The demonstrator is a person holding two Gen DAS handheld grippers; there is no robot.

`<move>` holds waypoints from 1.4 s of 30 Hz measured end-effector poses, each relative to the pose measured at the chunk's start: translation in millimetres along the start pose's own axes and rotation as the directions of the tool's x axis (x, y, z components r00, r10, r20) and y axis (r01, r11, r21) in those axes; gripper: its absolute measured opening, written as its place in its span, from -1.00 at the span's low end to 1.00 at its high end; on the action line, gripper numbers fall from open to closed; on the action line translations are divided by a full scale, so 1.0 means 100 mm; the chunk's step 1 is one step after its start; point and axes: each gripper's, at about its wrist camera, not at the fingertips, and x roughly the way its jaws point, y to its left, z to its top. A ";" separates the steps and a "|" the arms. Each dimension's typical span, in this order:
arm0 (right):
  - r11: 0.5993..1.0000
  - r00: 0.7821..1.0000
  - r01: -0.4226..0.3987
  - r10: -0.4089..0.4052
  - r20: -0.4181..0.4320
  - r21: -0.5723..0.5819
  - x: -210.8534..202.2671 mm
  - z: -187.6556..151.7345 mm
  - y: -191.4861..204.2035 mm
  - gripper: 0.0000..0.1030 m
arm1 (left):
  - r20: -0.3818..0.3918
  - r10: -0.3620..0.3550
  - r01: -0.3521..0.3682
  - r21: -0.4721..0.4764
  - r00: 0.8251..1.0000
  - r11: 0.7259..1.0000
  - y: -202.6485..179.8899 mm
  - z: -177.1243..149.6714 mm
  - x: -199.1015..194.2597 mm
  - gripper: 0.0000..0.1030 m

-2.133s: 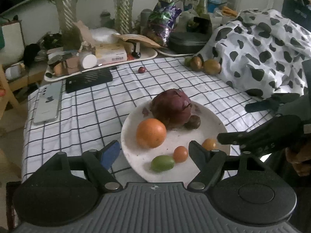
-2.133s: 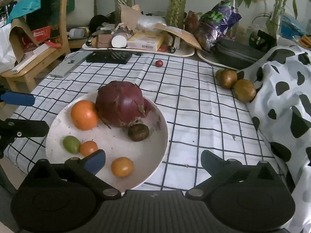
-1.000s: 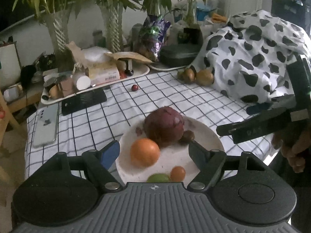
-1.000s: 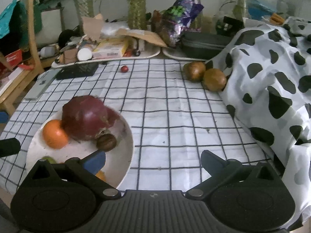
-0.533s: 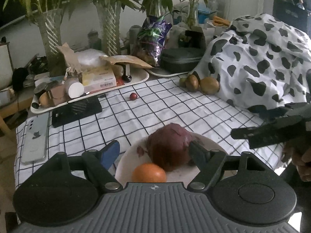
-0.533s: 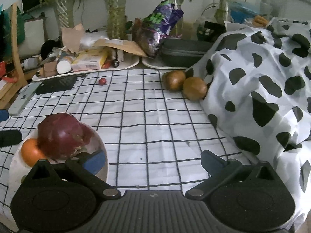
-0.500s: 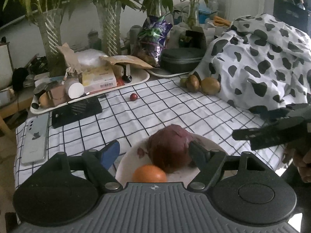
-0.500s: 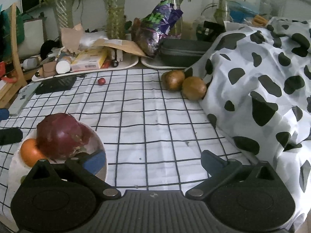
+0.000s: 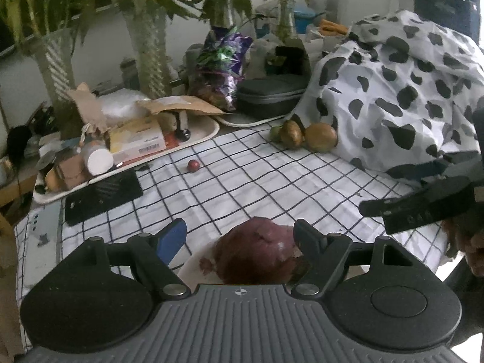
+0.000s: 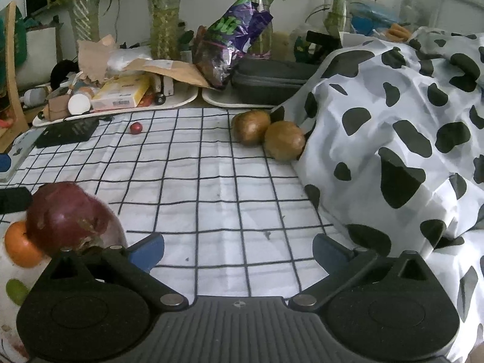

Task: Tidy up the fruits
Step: 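Move both open tools from the plate toward the brown pear and brown round fruit, then grasp the large brown round fruit with the right tool while the left tool grasps the brown pear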

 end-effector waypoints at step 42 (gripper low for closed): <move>0.899 0.987 0.137 -0.087 0.139 -0.415 1.09 0.67 -0.04 0.75 | -0.051 -0.228 0.228 -0.002 0.972 0.974 0.09 0.95 1.33 0.49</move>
